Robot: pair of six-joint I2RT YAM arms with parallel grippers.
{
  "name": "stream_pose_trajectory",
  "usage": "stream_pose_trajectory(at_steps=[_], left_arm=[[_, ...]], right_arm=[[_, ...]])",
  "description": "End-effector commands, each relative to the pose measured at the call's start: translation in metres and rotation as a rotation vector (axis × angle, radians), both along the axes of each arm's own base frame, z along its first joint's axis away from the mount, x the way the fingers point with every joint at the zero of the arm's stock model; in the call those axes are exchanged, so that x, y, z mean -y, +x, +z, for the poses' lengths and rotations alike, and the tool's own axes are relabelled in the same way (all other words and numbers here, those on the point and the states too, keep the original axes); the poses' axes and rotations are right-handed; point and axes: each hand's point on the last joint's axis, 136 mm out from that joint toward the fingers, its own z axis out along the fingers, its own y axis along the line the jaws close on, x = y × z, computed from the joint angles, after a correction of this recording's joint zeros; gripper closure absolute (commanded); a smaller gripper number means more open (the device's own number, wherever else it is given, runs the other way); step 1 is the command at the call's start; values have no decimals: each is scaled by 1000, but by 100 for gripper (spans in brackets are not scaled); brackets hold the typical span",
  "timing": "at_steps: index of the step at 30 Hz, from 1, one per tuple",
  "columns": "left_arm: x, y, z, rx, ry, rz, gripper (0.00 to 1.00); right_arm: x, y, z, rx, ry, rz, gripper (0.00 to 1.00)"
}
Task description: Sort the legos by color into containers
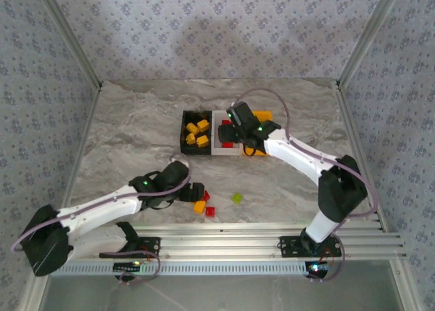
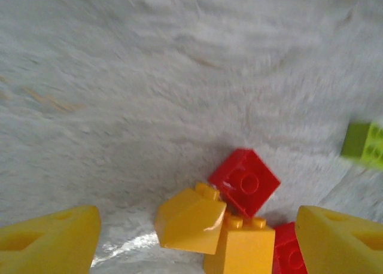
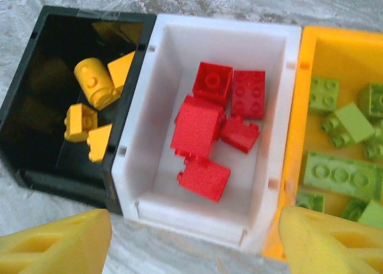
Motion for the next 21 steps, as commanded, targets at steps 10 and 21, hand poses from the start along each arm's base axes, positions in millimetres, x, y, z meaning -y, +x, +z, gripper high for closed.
stream_pose_trajectory(at_steps=[10,21], left_arm=[[16,-6,-9,-31,120,-58,27],[-30,-10,-40,-80,235,43,41]], right_arm=[[42,-46,-12,-20,32,-67,23],[53,-51,-11,-10,45,-92,23]])
